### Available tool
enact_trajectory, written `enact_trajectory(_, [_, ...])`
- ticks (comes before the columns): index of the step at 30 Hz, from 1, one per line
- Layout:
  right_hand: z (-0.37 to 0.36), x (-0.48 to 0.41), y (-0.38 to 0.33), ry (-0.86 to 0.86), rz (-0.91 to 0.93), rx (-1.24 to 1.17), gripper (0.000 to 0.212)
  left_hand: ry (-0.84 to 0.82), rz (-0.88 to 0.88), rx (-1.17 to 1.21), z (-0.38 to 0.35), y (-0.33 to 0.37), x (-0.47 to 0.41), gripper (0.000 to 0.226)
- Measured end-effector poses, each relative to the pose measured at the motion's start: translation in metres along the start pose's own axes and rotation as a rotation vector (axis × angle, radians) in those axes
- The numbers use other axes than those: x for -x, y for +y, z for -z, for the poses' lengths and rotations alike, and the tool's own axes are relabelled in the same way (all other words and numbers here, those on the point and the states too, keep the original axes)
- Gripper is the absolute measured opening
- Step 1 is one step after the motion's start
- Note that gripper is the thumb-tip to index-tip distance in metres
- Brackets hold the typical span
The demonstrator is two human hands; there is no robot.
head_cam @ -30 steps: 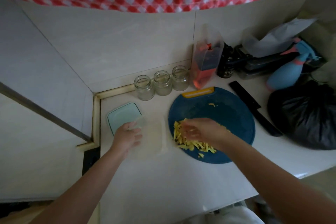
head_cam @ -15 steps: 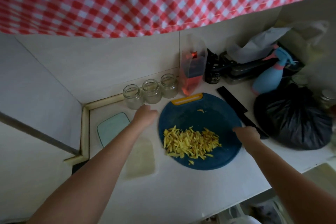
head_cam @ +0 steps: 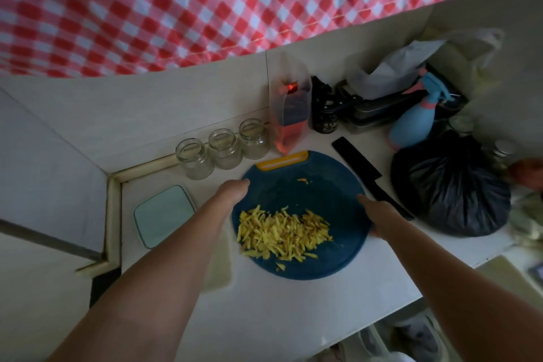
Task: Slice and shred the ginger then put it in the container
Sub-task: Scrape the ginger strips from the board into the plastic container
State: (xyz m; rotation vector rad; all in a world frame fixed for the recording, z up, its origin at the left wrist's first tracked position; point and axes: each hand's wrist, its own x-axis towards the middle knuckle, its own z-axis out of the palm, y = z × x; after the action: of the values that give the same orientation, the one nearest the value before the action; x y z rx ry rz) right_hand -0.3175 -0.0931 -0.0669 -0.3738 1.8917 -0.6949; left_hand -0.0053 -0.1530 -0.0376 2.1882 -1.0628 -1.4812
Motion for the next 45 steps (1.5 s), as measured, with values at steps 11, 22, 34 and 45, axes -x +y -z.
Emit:
enact_trajectory(11, [0.015, 0.019, -0.008, -0.172, 0.147, -0.283, 0.034, 0.033, -0.084, -0.111, 0.018, 0.006, 0.048, 0.035])
enact_trajectory(22, [0.076, 0.044, -0.007, -0.388, 0.184, -0.429, 0.026, 0.076, 0.05, -0.703, 0.084, -0.081, 0.086, 0.048])
enact_trajectory(34, [0.034, 0.089, -0.037, -0.588, 0.181, -0.31, 0.026, 0.004, -0.024, 0.488, 0.067, -0.054, 0.132, 0.069])
enact_trajectory(45, [-0.052, 0.133, -0.066, -0.2, 0.999, 0.218, 0.038, -0.203, -0.132, 1.109, 0.065, -0.092, 0.136, 0.073])
